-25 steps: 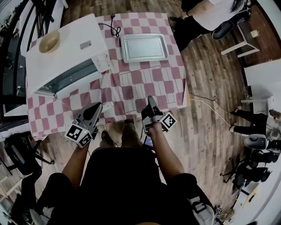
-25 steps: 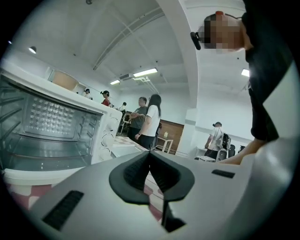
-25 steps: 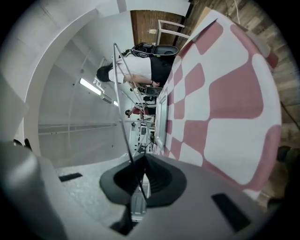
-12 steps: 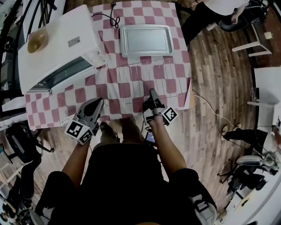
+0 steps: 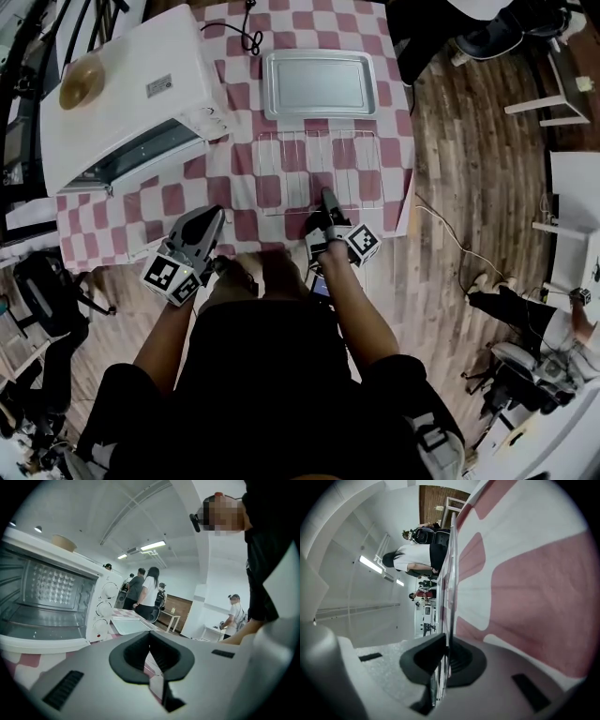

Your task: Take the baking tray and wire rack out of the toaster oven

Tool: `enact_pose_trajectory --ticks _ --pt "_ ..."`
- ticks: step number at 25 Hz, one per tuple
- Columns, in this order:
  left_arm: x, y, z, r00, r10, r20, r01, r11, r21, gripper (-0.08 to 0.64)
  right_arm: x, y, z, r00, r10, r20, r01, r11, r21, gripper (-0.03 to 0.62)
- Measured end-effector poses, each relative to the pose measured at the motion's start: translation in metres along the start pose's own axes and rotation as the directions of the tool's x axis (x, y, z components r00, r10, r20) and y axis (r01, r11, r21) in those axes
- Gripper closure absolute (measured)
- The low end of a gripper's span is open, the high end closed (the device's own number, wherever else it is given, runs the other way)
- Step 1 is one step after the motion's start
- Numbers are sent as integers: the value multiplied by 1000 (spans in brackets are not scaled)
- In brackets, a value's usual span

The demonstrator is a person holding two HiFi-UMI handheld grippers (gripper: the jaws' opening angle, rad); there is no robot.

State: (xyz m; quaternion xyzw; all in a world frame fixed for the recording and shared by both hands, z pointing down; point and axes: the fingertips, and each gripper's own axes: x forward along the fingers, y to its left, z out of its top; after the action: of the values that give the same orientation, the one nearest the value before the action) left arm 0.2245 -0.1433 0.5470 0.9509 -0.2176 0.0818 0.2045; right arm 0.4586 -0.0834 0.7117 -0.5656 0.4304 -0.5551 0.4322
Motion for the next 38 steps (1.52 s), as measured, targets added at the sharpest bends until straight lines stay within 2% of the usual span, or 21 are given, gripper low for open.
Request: enact_pose_trajectory --ticks 5,9,13,17,19,24,28,30,33,36,38 --pt "3 -3 3 1000 -11 17 11 1000 6 565 0 0 4 998 -67 12 67 997 -31 583" --pt "1 -7 5 999 -18 27 19 1000 -5 565 3 -4 1 990 -136 -26 134 989 -64 549" --pt "-4 -7 7 999 -27 43 28 1000 -4 565 3 -3 1 979 -202 -20 199 975 -97 507" --pt "-10 -6 9 998 -36 59 36 999 -5 565 -5 -5 -4 962 -271 -8 269 957 -106 471" --pt "-15 -6 9 997 -42 70 43 999 -4 565 -12 -9 -5 952 -307 7 306 946 -110 426" --pt "-30 -4 11 994 -48 100 50 999 -15 565 -30 -8 -6 931 -363 44 365 925 -103 362" --pt "-42 1 11 991 -46 123 49 998 -26 565 -46 -12 -11 920 -388 50 391 916 -84 362" --pt "-46 4 12 990 -51 133 55 998 -32 565 -53 -12 -13 921 -384 58 388 918 -78 362" --pt "-55 5 16 987 -66 145 70 997 -25 565 -63 -6 -19 939 -336 76 339 940 -35 362" --pt "-66 6 23 982 -87 165 90 996 -8 565 -66 26 -25 974 -208 88 211 977 -33 364" --pt "-77 7 29 980 -97 177 98 995 1 565 -63 65 -33 995 -74 73 81 991 -103 365"
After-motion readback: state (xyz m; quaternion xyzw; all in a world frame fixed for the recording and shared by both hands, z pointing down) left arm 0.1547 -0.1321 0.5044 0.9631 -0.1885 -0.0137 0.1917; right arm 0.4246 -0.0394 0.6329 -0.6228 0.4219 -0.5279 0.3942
